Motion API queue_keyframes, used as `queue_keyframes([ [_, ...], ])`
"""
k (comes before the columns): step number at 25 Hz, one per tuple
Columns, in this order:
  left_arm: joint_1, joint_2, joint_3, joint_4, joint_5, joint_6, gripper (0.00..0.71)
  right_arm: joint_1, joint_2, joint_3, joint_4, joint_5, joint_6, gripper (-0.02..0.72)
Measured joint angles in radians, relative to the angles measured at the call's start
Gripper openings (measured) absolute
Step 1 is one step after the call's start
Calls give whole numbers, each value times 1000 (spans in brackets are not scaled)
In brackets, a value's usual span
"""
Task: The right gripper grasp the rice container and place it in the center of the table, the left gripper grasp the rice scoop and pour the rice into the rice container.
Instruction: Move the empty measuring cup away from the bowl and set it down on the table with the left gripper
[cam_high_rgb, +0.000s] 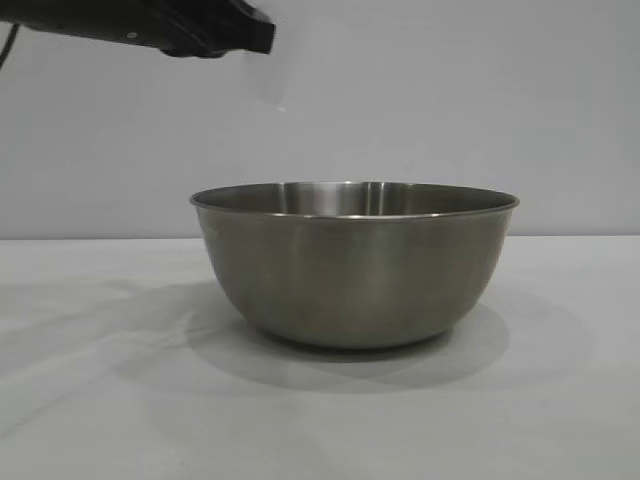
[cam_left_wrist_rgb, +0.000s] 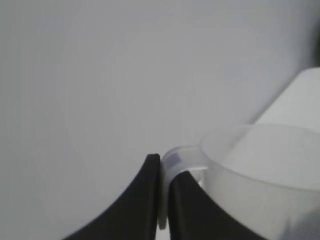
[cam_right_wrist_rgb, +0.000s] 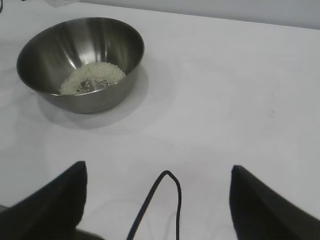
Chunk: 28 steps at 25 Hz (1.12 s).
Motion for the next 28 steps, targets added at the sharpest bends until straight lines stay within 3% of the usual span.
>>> queue_keyframes([
  [4, 0, 0, 66, -120, 0, -3, 0, 0, 0, 0, 0, 0, 0, 526],
  [8, 20, 0, 123, -152, -2, -21, 0, 0, 0, 0, 0, 0, 0, 526],
  [13, 53, 4, 163, -155, -2, -48, 0, 0, 0, 0, 0, 0, 0, 526],
  [28, 55, 192, 152, -100, -5, -138, 0, 0, 0, 0, 0, 0, -2, 526],
])
